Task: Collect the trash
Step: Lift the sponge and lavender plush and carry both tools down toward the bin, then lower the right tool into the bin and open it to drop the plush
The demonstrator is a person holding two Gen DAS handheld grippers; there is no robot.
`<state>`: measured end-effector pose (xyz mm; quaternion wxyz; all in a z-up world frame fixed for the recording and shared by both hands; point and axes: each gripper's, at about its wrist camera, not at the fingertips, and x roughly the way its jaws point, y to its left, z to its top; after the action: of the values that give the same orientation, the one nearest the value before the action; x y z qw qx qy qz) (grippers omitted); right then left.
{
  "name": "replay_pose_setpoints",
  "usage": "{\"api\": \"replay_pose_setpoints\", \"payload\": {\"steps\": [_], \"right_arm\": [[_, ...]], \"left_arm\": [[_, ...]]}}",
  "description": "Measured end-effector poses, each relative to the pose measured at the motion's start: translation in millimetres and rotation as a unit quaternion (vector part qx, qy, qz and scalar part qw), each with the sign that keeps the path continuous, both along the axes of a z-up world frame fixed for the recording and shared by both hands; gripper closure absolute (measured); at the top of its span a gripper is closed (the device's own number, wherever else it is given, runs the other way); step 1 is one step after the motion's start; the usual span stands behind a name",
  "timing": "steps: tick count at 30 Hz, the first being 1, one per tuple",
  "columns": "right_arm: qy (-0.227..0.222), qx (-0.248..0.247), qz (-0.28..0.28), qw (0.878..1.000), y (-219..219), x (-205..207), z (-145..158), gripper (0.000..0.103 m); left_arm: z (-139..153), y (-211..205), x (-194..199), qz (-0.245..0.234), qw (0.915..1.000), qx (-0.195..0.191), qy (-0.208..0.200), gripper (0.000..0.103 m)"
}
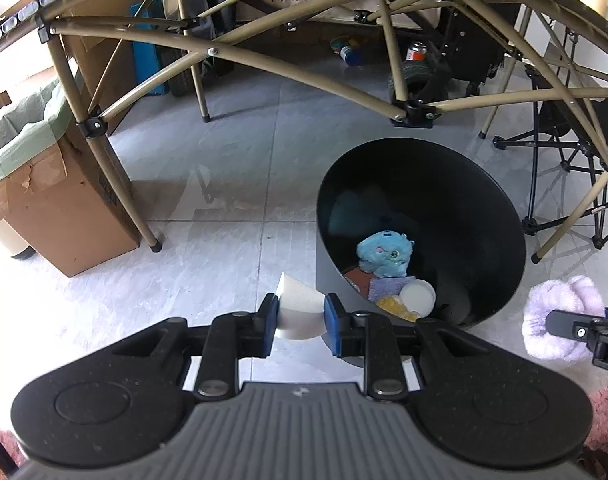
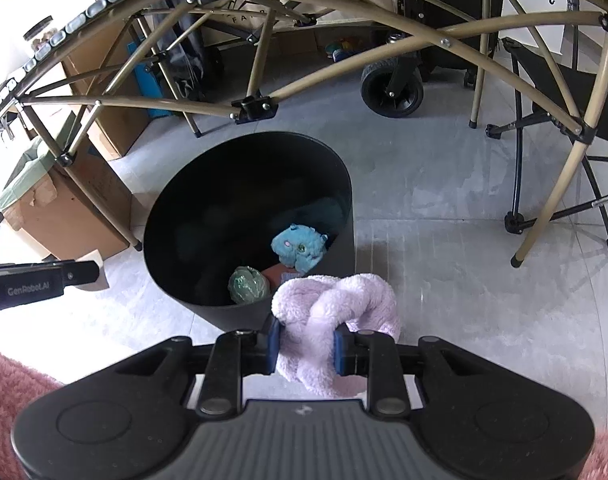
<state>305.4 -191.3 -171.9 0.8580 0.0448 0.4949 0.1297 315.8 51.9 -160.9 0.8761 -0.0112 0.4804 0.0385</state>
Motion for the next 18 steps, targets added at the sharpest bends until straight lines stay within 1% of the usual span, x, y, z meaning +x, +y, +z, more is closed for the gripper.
{"api": "replay_pose_setpoints", "payload": {"steps": [7, 13, 18], "right_arm": [[-0.010, 0.001, 0.008, 1.000, 9, 13, 6, 0.079], [-0.019, -0.007, 0.026, 0.999, 27, 31, 9, 0.079], [-0.018, -0.006, 0.043, 0.999, 43, 47, 8, 0.083]], "left_arm": [[-7, 9, 7, 0.013, 0.9999, -0.004, 0.010, 0.078], [-12, 21, 12, 0.026, 0.9995, -0.008, 0.016, 0.078], [-16, 30, 13, 0.035, 0.9990, -0.012, 0.023, 0.078]]}}
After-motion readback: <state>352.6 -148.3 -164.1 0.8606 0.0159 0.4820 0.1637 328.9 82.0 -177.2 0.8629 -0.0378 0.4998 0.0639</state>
